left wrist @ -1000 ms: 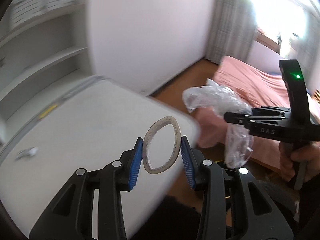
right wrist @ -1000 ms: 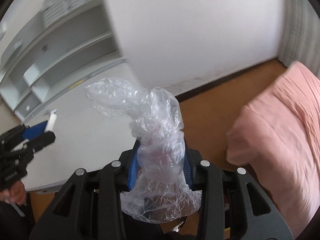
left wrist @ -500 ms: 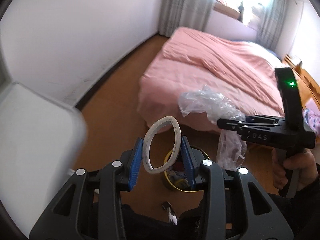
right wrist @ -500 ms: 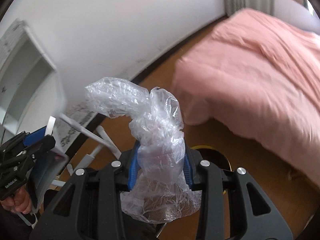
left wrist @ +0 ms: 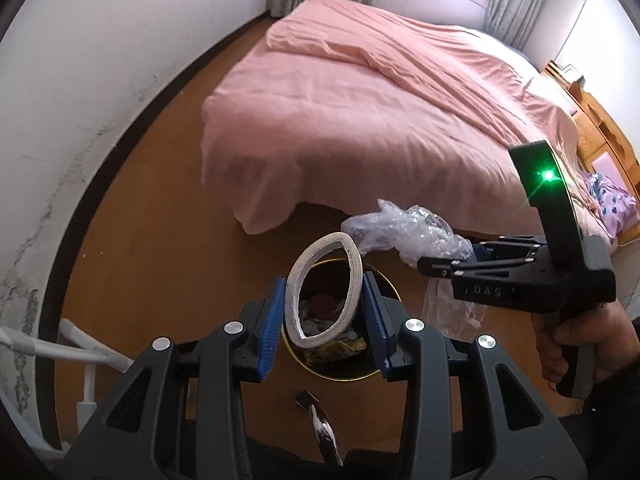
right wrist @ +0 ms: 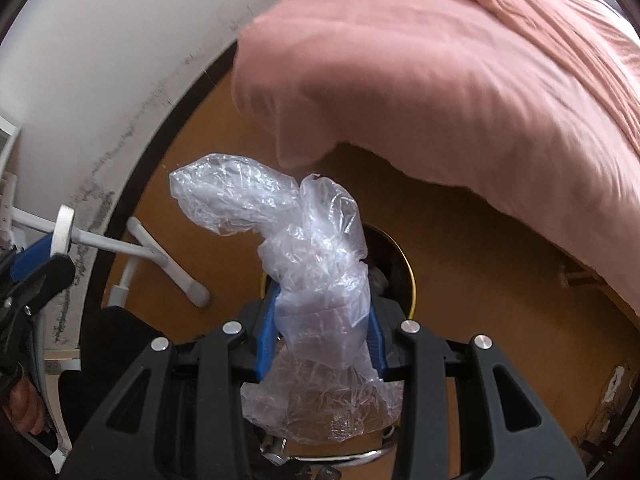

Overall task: Collect trash
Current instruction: 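Carry the plastic bag and tape ring over the black bin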

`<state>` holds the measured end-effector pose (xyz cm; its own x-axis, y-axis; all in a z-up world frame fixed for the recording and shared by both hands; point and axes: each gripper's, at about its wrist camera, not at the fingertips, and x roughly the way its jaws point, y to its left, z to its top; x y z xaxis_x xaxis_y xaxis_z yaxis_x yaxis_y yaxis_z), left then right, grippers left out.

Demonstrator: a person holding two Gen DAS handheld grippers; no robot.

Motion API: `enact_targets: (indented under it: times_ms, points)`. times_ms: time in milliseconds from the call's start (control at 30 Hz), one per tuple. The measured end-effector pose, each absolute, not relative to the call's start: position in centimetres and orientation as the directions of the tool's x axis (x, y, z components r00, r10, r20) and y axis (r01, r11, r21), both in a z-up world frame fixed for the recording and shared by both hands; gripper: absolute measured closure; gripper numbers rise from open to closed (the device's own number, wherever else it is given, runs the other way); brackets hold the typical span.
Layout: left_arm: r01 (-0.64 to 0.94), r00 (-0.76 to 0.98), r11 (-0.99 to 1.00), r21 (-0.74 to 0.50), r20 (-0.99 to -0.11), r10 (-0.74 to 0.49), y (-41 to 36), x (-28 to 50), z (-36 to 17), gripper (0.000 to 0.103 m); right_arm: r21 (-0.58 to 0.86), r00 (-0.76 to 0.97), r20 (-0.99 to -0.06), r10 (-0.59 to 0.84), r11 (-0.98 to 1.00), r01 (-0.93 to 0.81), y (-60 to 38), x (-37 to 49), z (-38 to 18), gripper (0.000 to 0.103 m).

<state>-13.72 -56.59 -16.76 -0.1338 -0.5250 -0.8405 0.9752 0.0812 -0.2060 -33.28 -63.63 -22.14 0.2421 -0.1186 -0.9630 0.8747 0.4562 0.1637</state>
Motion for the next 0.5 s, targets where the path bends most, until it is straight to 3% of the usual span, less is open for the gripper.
enact_targets:
  times_ms: [300,367,400,433,500]
  points:
    - [0.973,-0.157,0.076,-0.220,-0.861,-0.484,-58.8,-14.5,-19.5,0.066,0.167,0.219,-0.973,-0.077,0.426,0.889,-64.2,-34.1,-24.4,0.065]
    - [0.972,-0.158,0.076,-0.221,-0.863,-0.479,-59.1,-14.6,-19.8,0.066,0.166,0.215,-0.974,-0.071,0.423,0.891,-64.3,-34.0,-24.6,0.061]
    - [0.972,-0.160,0.075,-0.222,-0.865,-0.475,-59.2,-14.7,-20.0,0.066,0.167,0.215,-0.974,-0.067,0.424,0.890,-64.3,-33.9,-24.6,0.054]
    - [0.972,-0.161,0.076,-0.222,-0.867,-0.473,-59.3,-14.7,-20.1,0.066,0.166,0.214,-0.975,-0.066,0.424,0.890,-64.3,-33.9,-24.7,0.040]
    - [0.972,-0.163,0.075,-0.223,-0.868,-0.469,-59.4,-14.8,-20.1,0.066,0.167,0.219,-0.973,-0.074,0.428,0.888,-64.4,-33.9,-24.4,0.029]
